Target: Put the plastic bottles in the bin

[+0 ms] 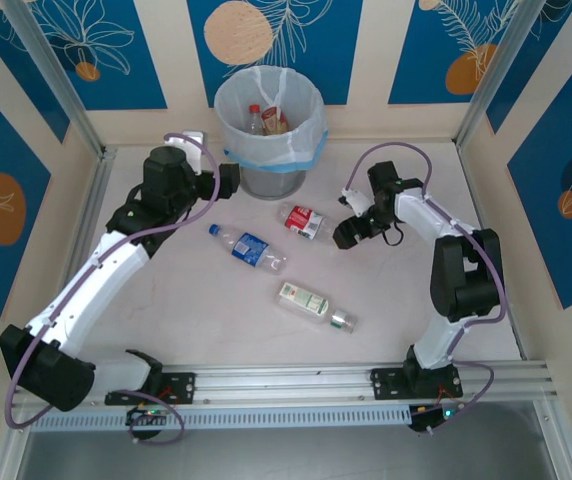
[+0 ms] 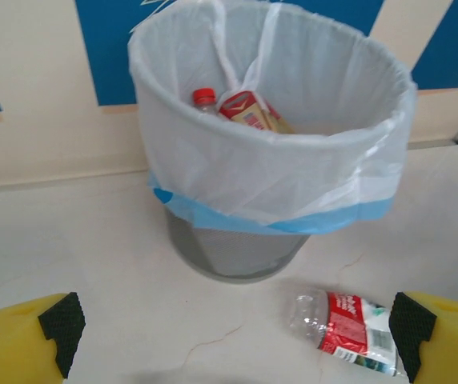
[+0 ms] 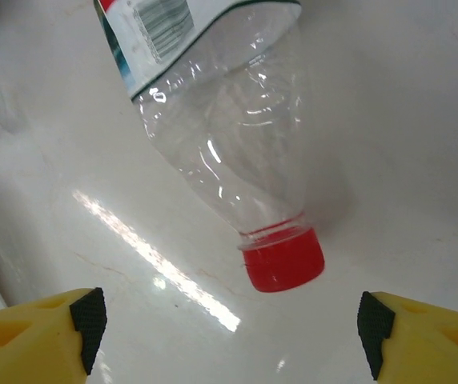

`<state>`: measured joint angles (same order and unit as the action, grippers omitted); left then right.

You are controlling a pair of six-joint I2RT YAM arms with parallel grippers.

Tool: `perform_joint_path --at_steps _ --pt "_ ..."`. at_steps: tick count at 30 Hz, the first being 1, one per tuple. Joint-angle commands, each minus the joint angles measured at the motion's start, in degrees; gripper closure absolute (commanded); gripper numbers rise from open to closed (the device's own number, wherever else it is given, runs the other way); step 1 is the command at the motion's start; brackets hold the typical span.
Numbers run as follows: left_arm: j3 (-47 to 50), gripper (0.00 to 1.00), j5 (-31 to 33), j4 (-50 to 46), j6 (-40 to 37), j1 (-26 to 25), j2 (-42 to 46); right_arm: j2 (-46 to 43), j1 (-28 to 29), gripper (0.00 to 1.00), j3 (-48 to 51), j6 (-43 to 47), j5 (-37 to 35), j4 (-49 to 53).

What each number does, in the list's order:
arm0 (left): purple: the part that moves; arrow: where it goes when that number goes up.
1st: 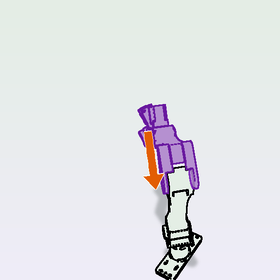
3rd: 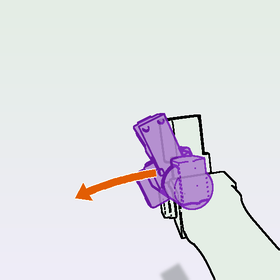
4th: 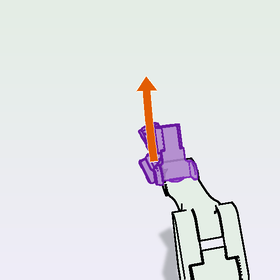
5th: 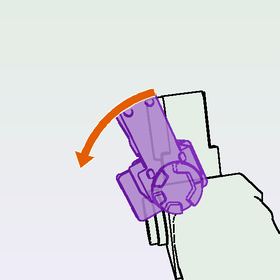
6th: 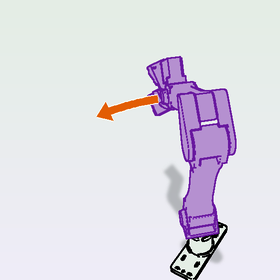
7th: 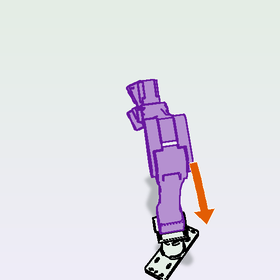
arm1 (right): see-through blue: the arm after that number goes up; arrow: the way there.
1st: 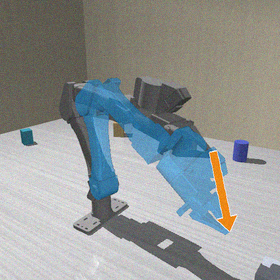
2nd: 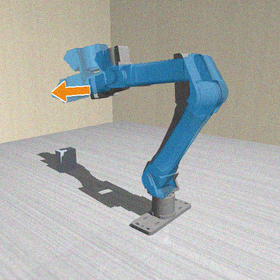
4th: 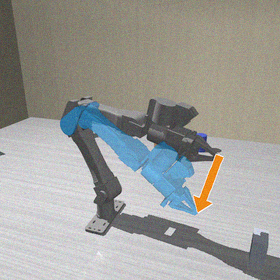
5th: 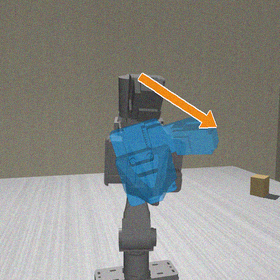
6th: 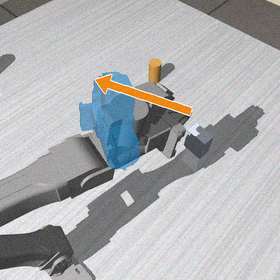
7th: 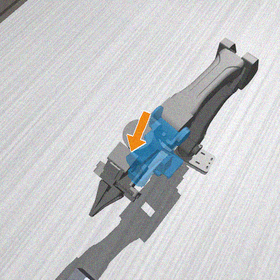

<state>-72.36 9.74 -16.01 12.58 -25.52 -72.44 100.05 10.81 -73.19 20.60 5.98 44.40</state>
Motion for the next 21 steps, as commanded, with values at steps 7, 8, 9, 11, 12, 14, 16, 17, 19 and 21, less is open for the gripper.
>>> perform_joint_path --at_steps 7,8,9,11,12,14,16,17,19,21 --pt "1.1 0.01 5.5 -0.2 1.4 0.3 2.0 7.4 1.2 0.16 -5.5 16.6 -6.0 3.8" --pt "1.1 0.01 5.6 -0.4 1.3 0.3 2.1 8.2 1.3 0.16 -5.9 17.7 -6.7 4.3" --pt "1.2 0.01 5.8 -0.7 1.2 0.4 2.2 9.0 1.3 0.16 -6.5 18.9 -7.3 4.9" --pt "1.3 0.01 6.4 -1.4 0.9 0.5 2.4 9.7 1.3 0.16 -6.5 20.3 -8.3 4.1" --pt "1.2 0.01 6.7 -1.9 0.8 0.5 2.5 9.8 1.3 0.16 -6.2 21.0 -8.4 3.2" --pt "1.4 0.01 7.1 -2.4 0.6 0.7 2.8 9.9 1.3 0.16 -6.1 22.4 -7.3 2.4" --pt "1.8 0.01 7.3 -2.4 0.6 0.9 3.1 10.1 1.3 0.18 -5.9 24.9 -5.4 1.8" --pt "2.0 0.01 7.4 -2.4 0.7 0.9 3.2 10.2 1.4 0.20 -5.6 26.6 -4.1 1.8" --pt "2.0 0.01 7.3 -2.6 0.8 1.1 3.1 10.2 1.4 0.23 -4.6 30.2 -1.6 0.8" --pt "1.6 0.01 7.2 -3.4 0.9 1.2 2.8 10.4 1.6 0.23 -4.5 31.4 -1.4 0.0"
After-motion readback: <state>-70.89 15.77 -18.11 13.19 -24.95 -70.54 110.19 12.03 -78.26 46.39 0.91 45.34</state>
